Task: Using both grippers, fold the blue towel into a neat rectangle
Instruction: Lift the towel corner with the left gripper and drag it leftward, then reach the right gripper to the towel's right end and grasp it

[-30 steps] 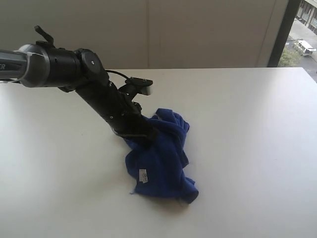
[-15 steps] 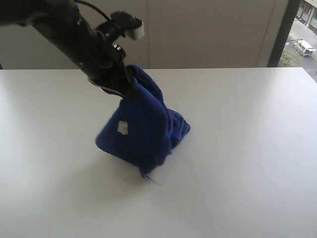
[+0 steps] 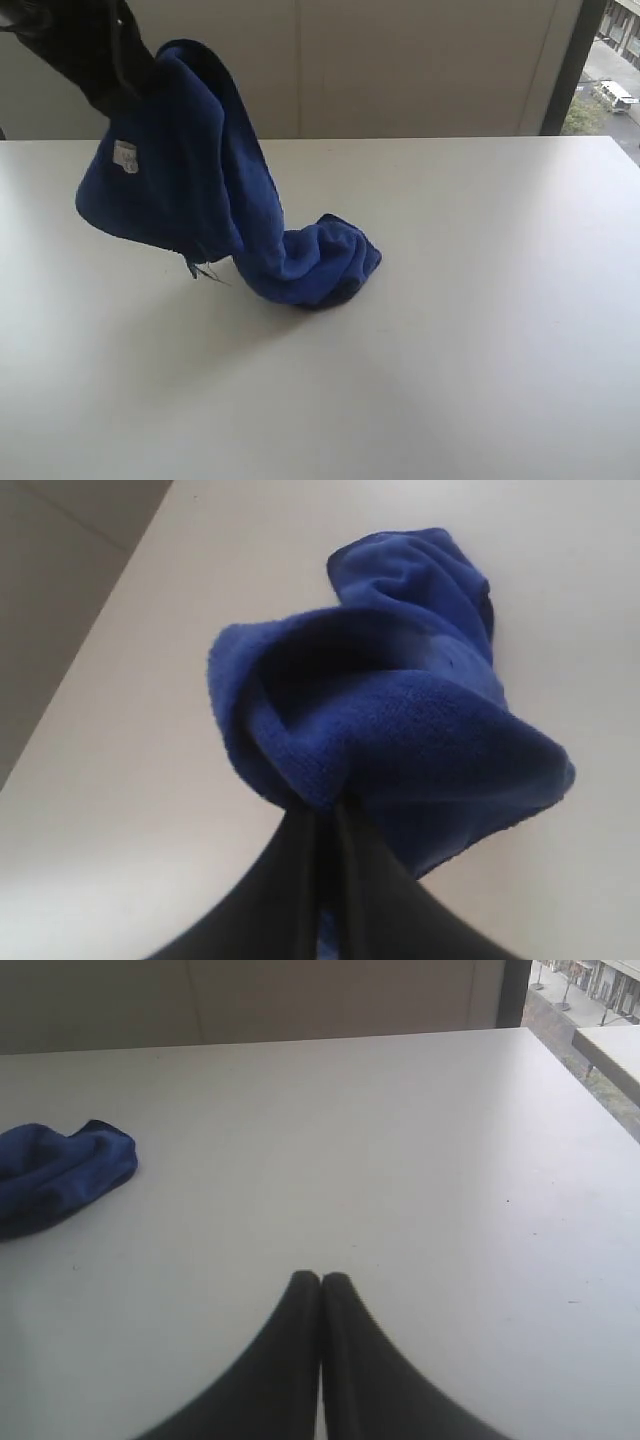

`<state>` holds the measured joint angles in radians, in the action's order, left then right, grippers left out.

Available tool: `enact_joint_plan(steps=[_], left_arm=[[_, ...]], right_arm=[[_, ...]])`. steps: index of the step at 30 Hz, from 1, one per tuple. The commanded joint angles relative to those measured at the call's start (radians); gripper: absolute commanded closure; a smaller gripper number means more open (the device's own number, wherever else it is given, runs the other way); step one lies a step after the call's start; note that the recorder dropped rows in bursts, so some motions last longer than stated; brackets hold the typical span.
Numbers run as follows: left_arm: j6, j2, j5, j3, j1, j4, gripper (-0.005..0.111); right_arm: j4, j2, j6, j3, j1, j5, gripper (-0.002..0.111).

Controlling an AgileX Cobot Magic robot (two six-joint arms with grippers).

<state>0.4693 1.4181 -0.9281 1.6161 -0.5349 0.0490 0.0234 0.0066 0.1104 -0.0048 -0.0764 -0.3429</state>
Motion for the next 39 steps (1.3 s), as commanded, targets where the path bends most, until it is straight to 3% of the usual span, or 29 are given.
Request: enact_joint_plan(steps=[1,9,14,21,23,26,28,33,37,39], left_arm=[[-0.01,-0.044,-0.12,0.005,0.004,0.104,0.107],[-0.01,-0.056,-0.293,0.003,0.004,0.346,0.107],[0.008,-0.057,-0.293,0.003,0.004,0.361,0.107],[0.025,-0.057,-0.293,0.001,0.004,0.27,0.107],[-0.012,-0.057,-0.293,-0.002,0.004,0.208,0.107],[-0.029,-0.057,-0.293,-0.041,0.004,0.143,0.107],[-0.029,-0.055,-0.293,-0.086,0.004,0.141,0.107],[-0.029,-0.044,-0.293,-0.297,0.016,0.213,0.107],[-0.047,-0.044,-0.162,-0.428,0.048,0.213,0.107],[-0.071,-0.044,-0.153,-0.456,0.055,0.203,0.107]], right_arm=[[0.003,-0.007,-0.001,0.005,0.005,0.008,0.108],[0.003,-0.007,-0.001,0.005,0.005,0.123,0.108],[-0.053,-0.007,0.078,0.005,0.005,0.452,0.108],[-0.076,-0.007,0.454,0.005,0.005,0.95,0.108],[-0.076,-0.007,0.671,-0.005,0.005,0.846,0.108],[-0.023,0.033,0.695,-0.102,0.005,0.336,0.108],[-0.017,0.147,0.648,-0.139,0.01,0.191,0.108],[-0.228,0.521,0.14,-0.318,0.127,0.088,0.108],[-0.427,0.887,-0.309,-0.586,0.218,-0.098,0.108],[-0.48,1.064,-0.442,-0.719,0.231,-0.199,0.108]])
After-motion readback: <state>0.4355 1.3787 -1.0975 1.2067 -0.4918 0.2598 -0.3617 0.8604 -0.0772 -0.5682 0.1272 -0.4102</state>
